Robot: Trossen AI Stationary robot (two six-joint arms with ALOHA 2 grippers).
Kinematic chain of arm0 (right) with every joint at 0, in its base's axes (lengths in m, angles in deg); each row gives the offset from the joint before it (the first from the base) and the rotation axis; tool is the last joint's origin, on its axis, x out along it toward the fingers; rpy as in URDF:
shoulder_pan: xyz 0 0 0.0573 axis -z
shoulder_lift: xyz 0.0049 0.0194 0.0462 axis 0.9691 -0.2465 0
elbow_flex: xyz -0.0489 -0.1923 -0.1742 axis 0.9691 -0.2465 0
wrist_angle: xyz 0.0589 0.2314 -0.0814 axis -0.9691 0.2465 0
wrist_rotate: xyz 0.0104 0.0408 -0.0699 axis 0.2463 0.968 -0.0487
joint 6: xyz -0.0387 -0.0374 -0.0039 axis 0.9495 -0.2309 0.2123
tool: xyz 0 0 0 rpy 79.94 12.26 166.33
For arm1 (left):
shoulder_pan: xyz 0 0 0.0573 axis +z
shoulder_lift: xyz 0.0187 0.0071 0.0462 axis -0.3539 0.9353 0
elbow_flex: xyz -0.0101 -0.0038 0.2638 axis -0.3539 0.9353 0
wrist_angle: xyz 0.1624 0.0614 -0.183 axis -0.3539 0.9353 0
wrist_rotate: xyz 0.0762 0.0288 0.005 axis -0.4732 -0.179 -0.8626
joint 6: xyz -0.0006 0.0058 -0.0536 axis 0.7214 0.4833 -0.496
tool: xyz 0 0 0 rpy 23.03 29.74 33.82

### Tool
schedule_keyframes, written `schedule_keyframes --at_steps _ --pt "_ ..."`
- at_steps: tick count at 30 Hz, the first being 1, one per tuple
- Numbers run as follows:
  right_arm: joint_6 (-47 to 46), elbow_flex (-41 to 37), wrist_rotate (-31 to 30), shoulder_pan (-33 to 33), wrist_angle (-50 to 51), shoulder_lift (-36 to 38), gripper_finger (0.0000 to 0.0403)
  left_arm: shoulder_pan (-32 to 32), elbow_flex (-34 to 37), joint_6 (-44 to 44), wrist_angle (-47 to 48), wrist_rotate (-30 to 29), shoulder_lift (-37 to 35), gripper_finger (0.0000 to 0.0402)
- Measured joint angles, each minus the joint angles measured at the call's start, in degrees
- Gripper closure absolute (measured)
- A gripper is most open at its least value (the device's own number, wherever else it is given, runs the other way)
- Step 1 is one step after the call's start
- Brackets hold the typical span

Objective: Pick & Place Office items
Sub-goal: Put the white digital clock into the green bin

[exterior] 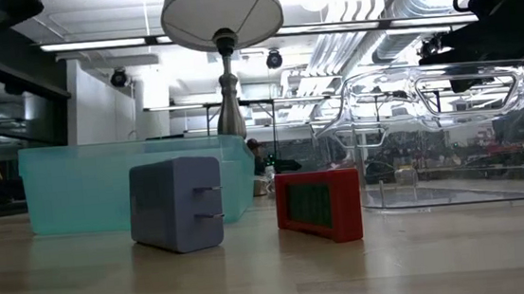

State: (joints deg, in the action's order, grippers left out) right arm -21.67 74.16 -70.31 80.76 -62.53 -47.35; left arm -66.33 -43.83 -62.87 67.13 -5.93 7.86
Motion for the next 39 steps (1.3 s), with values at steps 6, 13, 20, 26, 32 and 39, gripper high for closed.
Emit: schedule_keyframes --at_steps 6,13,20,26,32,39 --pt "0.0 0.0 0.0 0.0 0.02 -0.05 0.0171 -0.19 0.04 1.19 0.2 0.42 1.19 0.0137" --pt "0.0 0.01 0.01 -0.01 0.01 -0.09 0.0171 -0.43 0.07 1.45 -0.42 1.11 3.88 0.0137" --pt "0.0 0.0 0.03 -0.02 0.0 -0.09 0.0171 -0.87 0.07 1.51 -1.48 1.45 5.7 0.0138" --pt "0.0 0.0 0.05 0.0 0.04 -0.09 0.0171 -1.16 0.09 1.58 -1.13 1.29 6.46 0.014" --pt "0.0 0.01 0.02 0.0 0.02 -0.09 0.0171 -1.16 0.17 1.6 -1.43 0.95 6.9 0.0164" --pt "0.0 0.0 0.01 -0.01 0.02 -0.09 0.0171 -1.16 0.17 2.08 -1.15 0.9 7.53 0.0199"
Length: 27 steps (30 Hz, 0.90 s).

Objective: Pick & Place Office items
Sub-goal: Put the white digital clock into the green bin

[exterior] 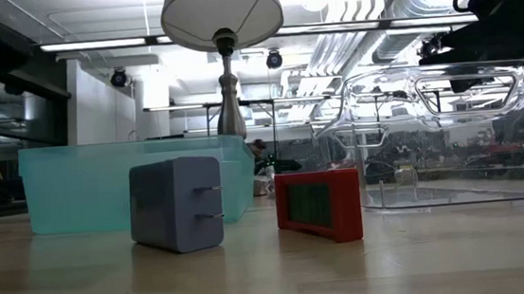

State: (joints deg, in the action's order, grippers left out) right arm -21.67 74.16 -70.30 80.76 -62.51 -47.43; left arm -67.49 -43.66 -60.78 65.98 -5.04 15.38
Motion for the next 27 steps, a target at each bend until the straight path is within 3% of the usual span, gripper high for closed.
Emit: schedule_keyframes --at_steps 27 --pt "0.0 0.01 0.02 0.01 -0.01 0.0 0.0171 0.0 0.0 -0.26 -0.16 -0.11 0.09 0.0259"
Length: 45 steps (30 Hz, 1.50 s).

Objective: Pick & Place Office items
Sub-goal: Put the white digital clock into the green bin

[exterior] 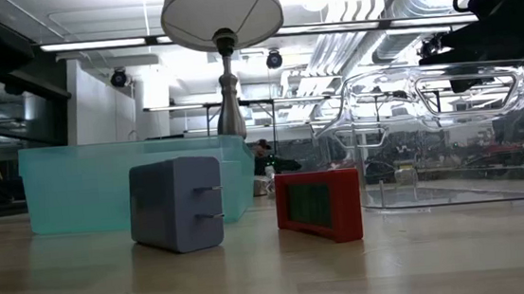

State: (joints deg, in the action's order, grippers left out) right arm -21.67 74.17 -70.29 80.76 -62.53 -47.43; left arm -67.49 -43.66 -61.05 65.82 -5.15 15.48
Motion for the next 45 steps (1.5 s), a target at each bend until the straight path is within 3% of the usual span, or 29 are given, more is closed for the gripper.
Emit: schedule_keyframes --at_steps 7,17,39,45 --pt "0.0 -0.01 0.0 0.0 -0.01 0.0 0.0171 0.0 0.0 0.02 0.0 0.01 0.0 0.0265" --pt "0.0 -0.01 0.0 -0.02 -0.01 0.0 0.0171 0.0 0.0 0.02 -0.02 0.02 0.0 0.0312" --pt "0.0 0.01 0.0 0.0 -0.01 0.0 0.0171 -0.28 -0.07 2.28 -1.55 -1.22 0.0 0.0315" --pt "0.0 0.01 -0.02 -0.02 -0.01 0.0 0.0171 -0.28 -0.09 2.32 -1.62 -1.2 0.0 0.0339"
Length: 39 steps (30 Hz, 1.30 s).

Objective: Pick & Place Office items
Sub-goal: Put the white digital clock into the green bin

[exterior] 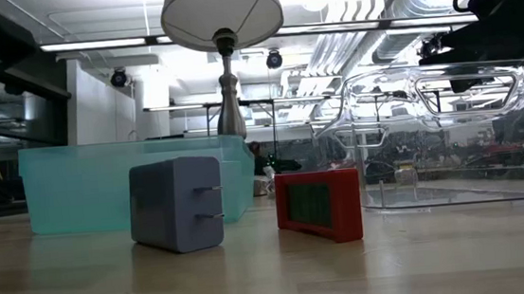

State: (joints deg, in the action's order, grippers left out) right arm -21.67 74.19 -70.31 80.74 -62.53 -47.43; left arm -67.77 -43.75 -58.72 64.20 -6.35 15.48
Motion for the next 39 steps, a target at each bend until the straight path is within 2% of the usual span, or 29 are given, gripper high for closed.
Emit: schedule_keyframes --at_steps 17,22,27,39 --pt "0.0 -0.02 0.02 0.02 0.0 0.0 0.0171 0.0 0.0 -0.14 -0.46 0.21 -0.43 0.0337" --pt "0.0 -0.02 0.0 0.0 0.0 0.0 0.0171 0.0 0.0 -0.13 -0.52 -1.64 -2.53 0.0338" --pt "0.0 -0.01 0.02 0.01 0.0 0.0 0.0171 0.0 0.0 -0.12 0.79 -5.49 -5.23 0.0338" --pt "0.0 -0.02 0.02 0.01 0.0 -0.02 0.0171 0.87 0.0 -0.1 8.89 -20.4 -11.41 0.0338"
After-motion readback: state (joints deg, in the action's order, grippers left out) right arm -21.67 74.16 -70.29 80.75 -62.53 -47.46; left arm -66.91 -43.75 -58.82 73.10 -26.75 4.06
